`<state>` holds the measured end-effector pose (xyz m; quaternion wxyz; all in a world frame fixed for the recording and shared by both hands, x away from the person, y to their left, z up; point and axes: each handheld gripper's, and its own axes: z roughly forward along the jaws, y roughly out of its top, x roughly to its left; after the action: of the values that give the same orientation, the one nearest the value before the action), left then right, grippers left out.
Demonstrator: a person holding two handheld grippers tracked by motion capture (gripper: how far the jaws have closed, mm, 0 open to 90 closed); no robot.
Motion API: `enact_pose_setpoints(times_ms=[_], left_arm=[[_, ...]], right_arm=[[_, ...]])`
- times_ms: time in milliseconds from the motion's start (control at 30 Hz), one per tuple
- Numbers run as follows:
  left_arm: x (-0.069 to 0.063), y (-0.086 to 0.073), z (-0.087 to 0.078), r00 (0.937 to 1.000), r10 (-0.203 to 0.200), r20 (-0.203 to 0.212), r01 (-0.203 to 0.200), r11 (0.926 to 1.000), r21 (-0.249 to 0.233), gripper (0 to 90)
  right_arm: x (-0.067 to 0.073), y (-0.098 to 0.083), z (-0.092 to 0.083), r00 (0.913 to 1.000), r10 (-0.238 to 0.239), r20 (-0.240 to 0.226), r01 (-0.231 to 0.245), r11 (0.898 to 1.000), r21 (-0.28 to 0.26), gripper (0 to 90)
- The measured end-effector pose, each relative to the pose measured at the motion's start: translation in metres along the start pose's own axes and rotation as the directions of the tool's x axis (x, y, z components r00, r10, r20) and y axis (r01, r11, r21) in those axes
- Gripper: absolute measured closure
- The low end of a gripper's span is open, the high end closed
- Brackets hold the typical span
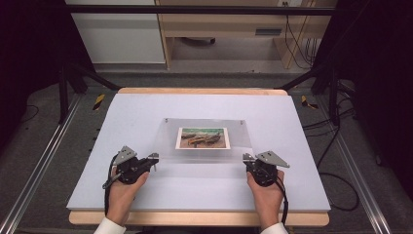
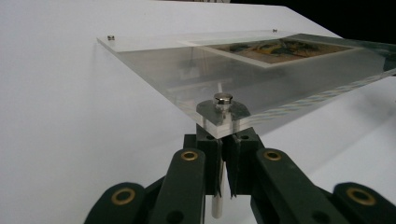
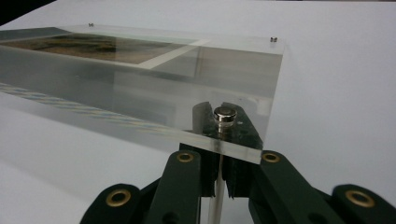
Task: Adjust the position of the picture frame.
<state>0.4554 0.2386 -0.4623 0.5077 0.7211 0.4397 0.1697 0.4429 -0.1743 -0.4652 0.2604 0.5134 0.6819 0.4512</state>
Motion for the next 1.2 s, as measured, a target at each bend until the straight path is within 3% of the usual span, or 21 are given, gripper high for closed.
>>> enact_pose_setpoints(times_ms=[233,567,1200], left_arm=[[-0.001,-0.004,0.001,0.9999,-0.003,-0.011,0.003,1.0000,0.008,84.1],[-0.004,-0.009,0.007,0.9994,0.020,-0.029,-0.018,0.9969,0.076,84.0],[-0.008,-0.011,0.010,0.9984,0.039,-0.042,-0.035,0.9952,0.091,84.0]], right_arm=[[0.000,-0.003,0.000,1.0000,0.007,-0.005,-0.007,1.000,0.013,84.6],[-0.002,-0.011,0.005,0.9999,0.008,-0.008,-0.008,0.999,0.054,84.3],[-0.008,-0.011,0.007,0.9999,0.014,-0.002,-0.013,0.998,0.057,83.7]])
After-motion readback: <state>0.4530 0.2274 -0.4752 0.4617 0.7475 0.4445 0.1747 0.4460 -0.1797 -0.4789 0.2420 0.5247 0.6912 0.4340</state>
